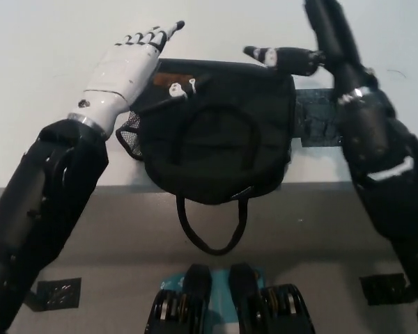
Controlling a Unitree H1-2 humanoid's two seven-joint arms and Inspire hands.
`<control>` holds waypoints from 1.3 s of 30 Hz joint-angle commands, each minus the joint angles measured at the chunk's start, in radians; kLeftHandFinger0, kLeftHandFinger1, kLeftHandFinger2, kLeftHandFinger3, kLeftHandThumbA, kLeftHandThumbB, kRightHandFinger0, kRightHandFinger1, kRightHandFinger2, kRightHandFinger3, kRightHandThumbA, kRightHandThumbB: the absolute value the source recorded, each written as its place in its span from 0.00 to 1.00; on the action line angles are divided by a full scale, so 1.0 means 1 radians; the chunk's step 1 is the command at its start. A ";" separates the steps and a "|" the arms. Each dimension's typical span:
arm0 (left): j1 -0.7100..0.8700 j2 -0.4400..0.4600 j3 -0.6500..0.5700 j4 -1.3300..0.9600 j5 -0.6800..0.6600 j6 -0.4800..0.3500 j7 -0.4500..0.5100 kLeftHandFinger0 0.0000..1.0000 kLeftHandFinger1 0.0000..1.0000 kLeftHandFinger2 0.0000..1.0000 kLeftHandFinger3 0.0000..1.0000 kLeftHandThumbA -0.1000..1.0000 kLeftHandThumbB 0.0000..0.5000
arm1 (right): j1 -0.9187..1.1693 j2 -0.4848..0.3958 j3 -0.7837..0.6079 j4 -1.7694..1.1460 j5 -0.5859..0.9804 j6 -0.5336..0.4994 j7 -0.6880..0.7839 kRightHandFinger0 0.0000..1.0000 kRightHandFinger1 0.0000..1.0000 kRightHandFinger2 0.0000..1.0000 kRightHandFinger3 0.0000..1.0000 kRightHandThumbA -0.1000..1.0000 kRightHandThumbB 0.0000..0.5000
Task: A soft travel bag is kept infront of the robot in the middle of the desk and the robot uses both its hands to press it to reduce its size
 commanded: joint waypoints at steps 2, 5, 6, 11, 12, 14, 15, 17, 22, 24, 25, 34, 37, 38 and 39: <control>0.141 0.057 0.154 -0.509 -0.262 0.055 -0.108 1.00 1.00 1.00 1.00 1.00 0.67 | 0.178 -0.079 -0.168 -0.618 0.271 0.143 0.114 1.00 1.00 1.00 1.00 1.00 0.35; 0.259 0.028 0.202 -0.642 -0.405 0.077 -0.086 1.00 1.00 1.00 1.00 1.00 0.73 | 0.278 -0.071 -0.167 -0.759 0.301 0.110 0.094 1.00 1.00 1.00 1.00 1.00 0.30; 0.330 0.018 0.217 -0.713 -0.444 0.081 -0.063 1.00 1.00 1.00 1.00 1.00 0.77 | 0.340 -0.060 -0.156 -0.836 0.307 0.107 0.082 1.00 1.00 1.00 1.00 1.00 0.35; 0.613 -0.042 0.220 -0.867 -0.585 -0.040 0.068 1.00 1.00 1.00 1.00 1.00 0.71 | 0.606 -0.018 -0.108 -0.948 0.371 -0.028 0.023 1.00 1.00 1.00 1.00 1.00 0.40; 0.668 -0.053 0.217 -0.882 -0.596 -0.086 0.098 1.00 1.00 1.00 1.00 1.00 0.69 | 0.660 -0.011 -0.093 -0.938 0.379 -0.086 0.014 1.00 1.00 1.00 1.00 1.00 0.35; 0.825 -0.068 0.202 -0.903 -0.596 -0.167 0.140 1.00 1.00 1.00 1.00 1.00 0.65 | 0.792 0.009 -0.059 -0.912 0.344 -0.168 0.000 1.00 1.00 1.00 1.00 1.00 0.39; 0.871 -0.065 0.196 -0.901 -0.602 -0.197 0.138 1.00 1.00 1.00 1.00 1.00 0.63 | 0.827 0.012 -0.050 -0.900 0.340 -0.196 0.002 1.00 1.00 1.00 1.00 1.00 0.39; 0.949 -0.072 0.195 -0.822 -0.613 -0.295 0.138 1.00 1.00 1.00 1.00 1.00 0.56 | 0.888 0.012 -0.028 -0.843 0.370 -0.275 0.015 1.00 1.00 1.00 1.00 1.00 0.35; 1.027 -0.101 0.195 -0.694 -0.606 -0.314 0.091 1.00 1.00 1.00 1.00 1.00 0.65 | 0.960 0.070 -0.004 -0.661 0.319 -0.393 0.008 1.00 1.00 1.00 1.00 1.00 0.38; 1.016 -0.119 0.193 -0.615 -0.592 -0.335 0.080 1.00 1.00 1.00 1.00 1.00 0.63 | 0.974 0.101 -0.009 -0.579 0.293 -0.413 -0.008 1.00 1.00 1.00 1.00 1.00 0.39; 1.009 -0.129 0.192 -0.579 -0.583 -0.354 0.082 1.00 1.00 1.00 1.00 1.00 0.61 | 0.977 0.109 -0.013 -0.541 0.299 -0.421 -0.008 1.00 1.00 1.00 1.00 1.00 0.41; 0.929 -0.202 0.196 -0.261 -0.536 -0.402 0.060 1.00 1.00 1.00 1.00 1.00 0.60 | 0.964 0.154 -0.090 -0.189 0.369 -0.504 0.007 1.00 1.00 1.00 1.00 1.00 0.30; 0.919 -0.223 0.205 -0.198 -0.521 -0.409 0.067 1.00 1.00 1.00 1.00 1.00 0.65 | 0.931 0.153 -0.116 -0.092 0.357 -0.504 0.001 1.00 1.00 1.00 1.00 1.00 0.37; 0.921 -0.225 0.210 -0.195 -0.520 -0.410 0.066 1.00 1.00 1.00 1.00 1.00 0.65 | 0.926 0.156 -0.118 -0.080 0.354 -0.504 0.002 1.00 1.00 1.00 1.00 1.00 0.37; 0.914 -0.224 0.215 -0.170 -0.518 -0.420 0.067 1.00 1.00 1.00 1.00 1.00 0.63 | 0.916 0.158 -0.121 -0.067 0.372 -0.504 0.022 1.00 1.00 1.00 1.00 1.00 0.39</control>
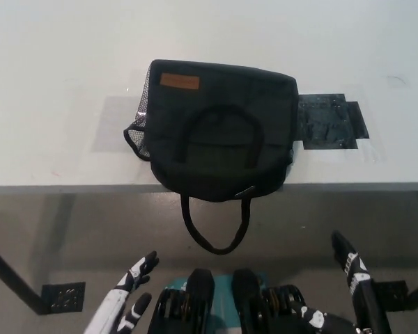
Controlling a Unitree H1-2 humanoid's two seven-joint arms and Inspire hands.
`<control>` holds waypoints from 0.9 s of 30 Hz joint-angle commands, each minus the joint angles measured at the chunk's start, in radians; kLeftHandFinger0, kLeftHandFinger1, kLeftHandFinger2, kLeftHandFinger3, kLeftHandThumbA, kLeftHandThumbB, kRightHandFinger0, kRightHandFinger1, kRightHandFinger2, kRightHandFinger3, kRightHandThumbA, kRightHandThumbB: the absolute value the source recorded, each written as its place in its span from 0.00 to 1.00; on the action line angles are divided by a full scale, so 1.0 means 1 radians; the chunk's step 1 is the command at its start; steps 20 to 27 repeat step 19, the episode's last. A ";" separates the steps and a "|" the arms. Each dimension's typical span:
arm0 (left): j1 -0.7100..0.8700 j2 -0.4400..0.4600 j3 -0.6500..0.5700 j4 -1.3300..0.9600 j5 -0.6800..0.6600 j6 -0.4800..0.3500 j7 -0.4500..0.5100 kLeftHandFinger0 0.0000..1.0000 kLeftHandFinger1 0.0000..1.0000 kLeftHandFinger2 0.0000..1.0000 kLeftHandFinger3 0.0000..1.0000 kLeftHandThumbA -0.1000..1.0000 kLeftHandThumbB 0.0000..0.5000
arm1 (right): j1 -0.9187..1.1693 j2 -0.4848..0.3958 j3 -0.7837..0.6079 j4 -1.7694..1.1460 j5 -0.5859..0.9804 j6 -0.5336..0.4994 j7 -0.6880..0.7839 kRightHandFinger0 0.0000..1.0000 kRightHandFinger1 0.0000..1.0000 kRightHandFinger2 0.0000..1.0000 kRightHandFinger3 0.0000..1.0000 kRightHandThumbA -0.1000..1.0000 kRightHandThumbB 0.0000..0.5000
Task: A soft travel bag is kept infront of the robot in the middle of the desk and the robot uses both its hands to press it to reduce its size
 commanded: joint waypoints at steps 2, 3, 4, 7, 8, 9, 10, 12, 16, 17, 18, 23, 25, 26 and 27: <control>-0.019 -0.017 0.044 0.093 -0.047 -0.159 0.056 1.00 1.00 1.00 1.00 1.00 0.61 | -0.045 0.026 -0.050 0.099 0.106 -0.190 0.026 1.00 1.00 1.00 1.00 1.00 0.42; -0.016 -0.015 0.048 0.104 -0.042 -0.161 0.055 1.00 1.00 1.00 1.00 1.00 0.61 | -0.043 0.031 -0.053 0.103 0.106 -0.190 0.028 1.00 1.00 1.00 1.00 1.00 0.43; -0.017 -0.014 0.051 0.116 -0.042 -0.161 0.055 1.00 1.00 1.00 1.00 1.00 0.61 | -0.046 0.035 -0.055 0.111 0.103 -0.190 0.027 1.00 1.00 1.00 1.00 1.00 0.42; -0.022 -0.015 0.060 0.151 -0.030 -0.167 0.057 1.00 1.00 1.00 1.00 1.00 0.61 | -0.050 0.042 -0.059 0.120 0.091 -0.190 0.027 0.98 1.00 1.00 1.00 1.00 0.45; -0.013 -0.017 0.065 0.141 -0.037 -0.152 0.053 1.00 1.00 1.00 1.00 1.00 0.61 | -0.045 0.041 -0.057 0.121 0.085 -0.190 0.029 0.97 1.00 1.00 1.00 1.00 0.44; -0.009 -0.016 0.067 0.140 -0.040 -0.151 0.051 1.00 1.00 1.00 1.00 1.00 0.61 | -0.043 0.043 -0.056 0.124 0.084 -0.190 0.030 0.96 1.00 1.00 1.00 1.00 0.44; -0.008 -0.016 0.071 0.148 -0.045 -0.154 0.051 1.00 1.00 1.00 1.00 1.00 0.61 | -0.042 0.042 -0.054 0.125 0.075 -0.190 0.029 0.95 1.00 1.00 1.00 1.00 0.41; -0.008 -0.011 0.074 0.157 -0.046 -0.161 0.049 1.00 1.00 1.00 1.00 1.00 0.56 | -0.042 0.041 -0.052 0.131 0.067 -0.190 0.030 0.94 1.00 1.00 1.00 1.00 0.42; -0.006 -0.005 0.078 0.169 -0.041 -0.154 0.044 1.00 1.00 1.00 1.00 1.00 0.56 | -0.046 0.039 -0.052 0.136 0.071 -0.190 0.038 0.91 1.00 1.00 1.00 1.00 0.45; -0.006 -0.006 0.079 0.175 -0.042 -0.158 0.045 1.00 1.00 1.00 1.00 1.00 0.56 | -0.047 0.038 -0.051 0.137 0.069 -0.190 0.040 0.91 1.00 1.00 1.00 1.00 0.45; 0.012 -0.010 0.076 0.170 -0.031 -0.154 0.049 1.00 1.00 1.00 1.00 1.00 0.57 | -0.033 0.034 -0.050 0.130 0.071 -0.190 0.044 0.90 1.00 1.00 1.00 1.00 0.45; 0.012 -0.010 0.076 0.170 -0.031 -0.154 0.049 1.00 1.00 1.00 1.00 1.00 0.57 | -0.033 0.034 -0.050 0.130 0.071 -0.190 0.044 0.90 1.00 1.00 1.00 1.00 0.45; 0.012 -0.010 0.076 0.170 -0.031 -0.154 0.049 1.00 1.00 1.00 1.00 1.00 0.57 | -0.033 0.034 -0.050 0.130 0.071 -0.190 0.044 0.90 1.00 1.00 1.00 1.00 0.45; 0.012 -0.010 0.076 0.170 -0.031 -0.154 0.049 1.00 1.00 1.00 1.00 1.00 0.57 | -0.033 0.034 -0.050 0.130 0.071 -0.190 0.044 0.90 1.00 1.00 1.00 1.00 0.45; 0.012 -0.010 0.076 0.170 -0.031 -0.154 0.049 1.00 1.00 1.00 1.00 1.00 0.57 | -0.033 0.034 -0.050 0.130 0.071 -0.190 0.044 0.90 1.00 1.00 1.00 1.00 0.45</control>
